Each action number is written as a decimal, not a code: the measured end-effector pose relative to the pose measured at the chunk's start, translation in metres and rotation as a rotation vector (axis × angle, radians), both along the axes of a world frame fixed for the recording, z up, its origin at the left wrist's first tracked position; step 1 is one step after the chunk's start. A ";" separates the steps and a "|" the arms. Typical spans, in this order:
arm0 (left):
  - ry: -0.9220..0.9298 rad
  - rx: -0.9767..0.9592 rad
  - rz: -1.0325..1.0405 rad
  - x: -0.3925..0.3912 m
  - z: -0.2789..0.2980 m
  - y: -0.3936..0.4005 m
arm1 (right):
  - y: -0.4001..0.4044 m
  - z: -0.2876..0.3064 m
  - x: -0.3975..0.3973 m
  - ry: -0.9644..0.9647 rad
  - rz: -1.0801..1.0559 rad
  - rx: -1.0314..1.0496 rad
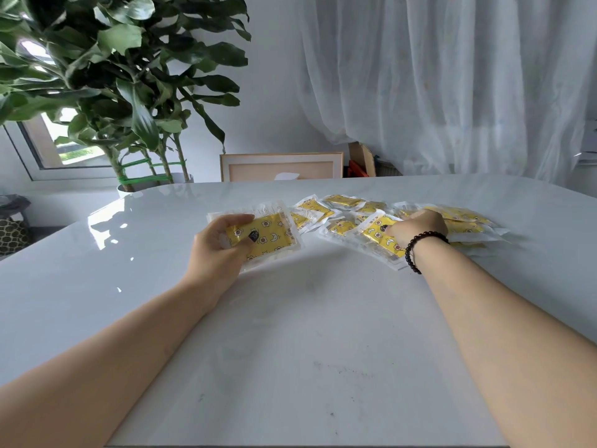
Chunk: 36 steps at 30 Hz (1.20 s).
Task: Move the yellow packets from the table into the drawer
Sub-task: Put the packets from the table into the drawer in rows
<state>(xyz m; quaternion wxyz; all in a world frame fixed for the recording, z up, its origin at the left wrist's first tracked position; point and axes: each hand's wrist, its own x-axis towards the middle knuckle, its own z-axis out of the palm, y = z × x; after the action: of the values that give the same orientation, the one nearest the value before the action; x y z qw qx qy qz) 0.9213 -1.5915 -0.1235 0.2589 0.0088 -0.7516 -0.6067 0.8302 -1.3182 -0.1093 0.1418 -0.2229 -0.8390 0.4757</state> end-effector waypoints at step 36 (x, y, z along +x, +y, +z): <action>-0.124 -0.301 -0.360 0.005 0.000 0.004 | -0.047 0.012 0.040 0.487 0.739 -0.831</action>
<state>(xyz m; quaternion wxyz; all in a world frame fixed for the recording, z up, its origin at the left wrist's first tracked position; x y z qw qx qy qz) 0.9266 -1.5878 -0.1237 0.0982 -0.1268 -0.8373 -0.5226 0.8699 -1.3653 -0.0971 0.0563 0.1618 -0.5481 0.8187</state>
